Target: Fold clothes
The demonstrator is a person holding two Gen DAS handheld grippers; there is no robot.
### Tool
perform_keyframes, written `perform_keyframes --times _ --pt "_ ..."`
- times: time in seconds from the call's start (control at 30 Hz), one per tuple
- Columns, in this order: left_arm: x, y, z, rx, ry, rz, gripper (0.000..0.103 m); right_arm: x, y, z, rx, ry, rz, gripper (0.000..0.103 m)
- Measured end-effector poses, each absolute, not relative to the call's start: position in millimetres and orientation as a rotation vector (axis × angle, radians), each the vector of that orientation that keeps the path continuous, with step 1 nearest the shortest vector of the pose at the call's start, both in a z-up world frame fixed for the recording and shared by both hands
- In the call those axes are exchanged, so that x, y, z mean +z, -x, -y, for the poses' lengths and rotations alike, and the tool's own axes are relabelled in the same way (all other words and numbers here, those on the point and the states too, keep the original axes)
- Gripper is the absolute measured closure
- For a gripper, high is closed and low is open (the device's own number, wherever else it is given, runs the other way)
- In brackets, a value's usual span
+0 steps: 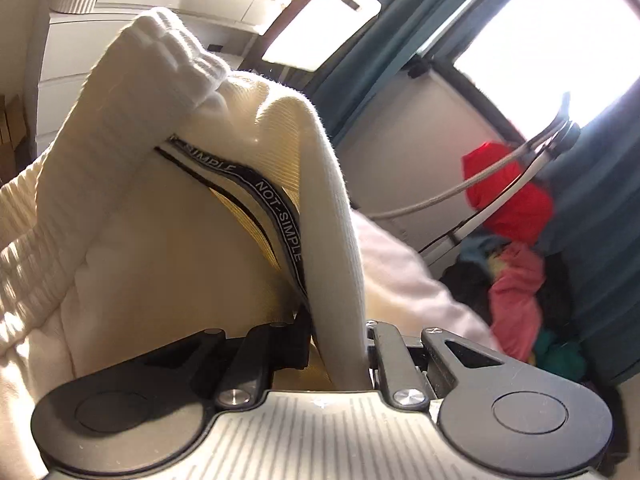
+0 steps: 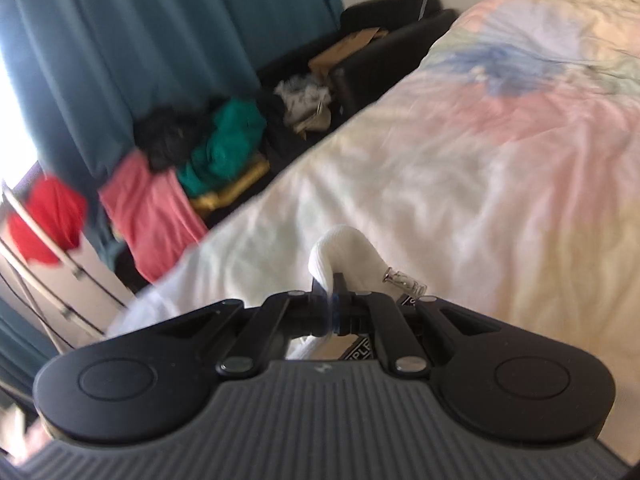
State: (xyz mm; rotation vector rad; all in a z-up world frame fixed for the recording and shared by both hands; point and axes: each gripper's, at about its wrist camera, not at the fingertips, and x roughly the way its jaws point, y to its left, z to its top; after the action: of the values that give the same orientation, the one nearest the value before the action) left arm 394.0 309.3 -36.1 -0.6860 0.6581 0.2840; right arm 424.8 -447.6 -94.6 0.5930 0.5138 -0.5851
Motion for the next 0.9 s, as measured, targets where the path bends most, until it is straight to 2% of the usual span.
perform_keyframes --times 0.2,0.27,0.33,0.37,0.43,0.47,0.5,0.57,0.63,0.73,0.83,0.9 --pt "-51.2 -411.4 -292.6 0.283 0.606 -0.634 0.086 -126.9 -447.7 434.9 -0.563 -0.505 -0.525 0.095" --pt "-46.5 -408.4 -287.1 0.265 0.58 -0.626 0.077 -127.5 -442.4 436.4 -0.546 -0.551 -0.526 0.091" --pt "-43.7 -391.4 -283.1 0.23 0.559 -0.614 0.055 -124.7 -428.7 438.3 -0.517 -0.617 -0.524 0.084" --pt "-41.2 -381.0 -280.4 0.221 0.553 -0.599 0.052 -122.6 -419.3 438.1 -0.502 -0.648 -0.52 0.082" --pt "-33.6 -345.4 -269.6 0.187 0.566 -0.545 0.034 -116.5 -395.2 432.7 -0.479 -0.685 -0.499 0.071" --pt "-31.2 -327.5 -264.9 0.172 0.578 -0.531 0.03 -113.5 -381.1 428.3 -0.465 -0.693 -0.495 0.058" --pt "-28.6 -312.9 -260.4 0.157 0.59 -0.53 0.028 -111.2 -366.0 423.8 -0.449 -0.702 -0.487 0.051" --pt "-25.9 -271.0 -255.6 0.123 0.638 -0.51 0.027 -107.3 -334.2 415.9 -0.414 -0.731 -0.484 0.047" --pt "-29.5 -221.0 -258.4 0.115 0.716 -0.481 0.022 -107.5 -303.6 409.3 -0.369 -0.765 -0.488 0.045" --pt "-41.1 -169.1 -263.2 0.109 0.875 -0.448 0.024 -111.3 -260.3 402.5 -0.32 -0.835 -0.513 0.045" --pt "-47.3 -145.7 -282.4 0.13 1.021 -0.543 0.026 -119.4 -224.6 399.3 -0.278 -0.939 -0.522 0.044" --pt "-52.4 -139.4 -289.9 0.14 1.055 -0.561 0.026 -128.3 -209.2 398.8 -0.255 -1.002 -0.545 0.035"
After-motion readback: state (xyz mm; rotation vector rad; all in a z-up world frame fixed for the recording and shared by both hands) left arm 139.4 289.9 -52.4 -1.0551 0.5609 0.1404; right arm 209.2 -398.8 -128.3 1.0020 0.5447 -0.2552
